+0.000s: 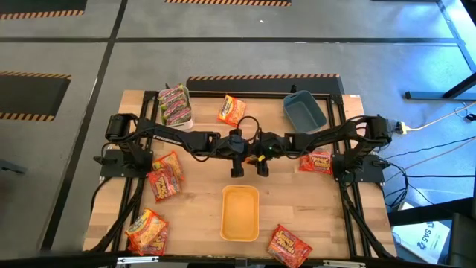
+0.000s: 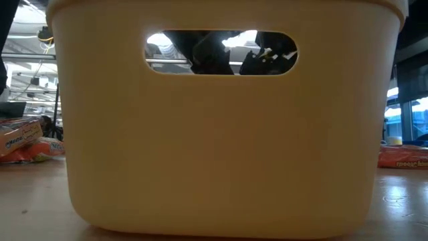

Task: Sort Maruchan noodles
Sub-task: Put the middle right orange noodle pack into the yellow bin

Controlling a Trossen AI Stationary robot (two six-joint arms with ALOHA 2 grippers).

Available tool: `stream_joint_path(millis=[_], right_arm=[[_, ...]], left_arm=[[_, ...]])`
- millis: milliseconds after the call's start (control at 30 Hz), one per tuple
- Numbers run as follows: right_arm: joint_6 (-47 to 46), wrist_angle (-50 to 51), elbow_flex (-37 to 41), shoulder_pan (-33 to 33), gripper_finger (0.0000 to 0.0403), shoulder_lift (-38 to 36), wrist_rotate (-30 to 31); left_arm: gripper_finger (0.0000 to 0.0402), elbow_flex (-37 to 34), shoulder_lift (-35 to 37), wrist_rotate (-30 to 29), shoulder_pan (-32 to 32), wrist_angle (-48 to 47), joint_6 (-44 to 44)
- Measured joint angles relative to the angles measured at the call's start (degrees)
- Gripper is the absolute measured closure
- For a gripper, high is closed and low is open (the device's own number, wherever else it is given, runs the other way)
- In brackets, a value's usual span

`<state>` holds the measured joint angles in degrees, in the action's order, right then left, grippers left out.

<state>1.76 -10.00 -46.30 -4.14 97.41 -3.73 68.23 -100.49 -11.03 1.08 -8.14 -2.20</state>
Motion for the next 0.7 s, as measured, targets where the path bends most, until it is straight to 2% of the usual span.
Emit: stream_joint_path(millis=[200, 333, 500, 700], right_arm=[[0.2, 0.0, 0.0, 0.0, 0.0267, 0.0, 0.0], [1.3, 0.0, 0.0, 0.0, 0.0318, 0.0, 0.0], [1.7, -0.1, 0.0, 0.0, 0.0332, -0.1, 0.4], [1.1, 1.7, 0.0, 0.1, 0.033, -2.3, 0.7]], left_arm=[[0.0398, 0.0, 0.0, 0.0, 0.0, 0.0, 0.9], [0.0363, 0.0, 0.0, -0.4, 0.4, 0.2, 0.4], [0.031, 0.0, 0.6, -2.9, 1.2, -2.3, 0.8], [0.03, 0.0, 5.9, -3.8, 2.3, -14.3, 3.8]])
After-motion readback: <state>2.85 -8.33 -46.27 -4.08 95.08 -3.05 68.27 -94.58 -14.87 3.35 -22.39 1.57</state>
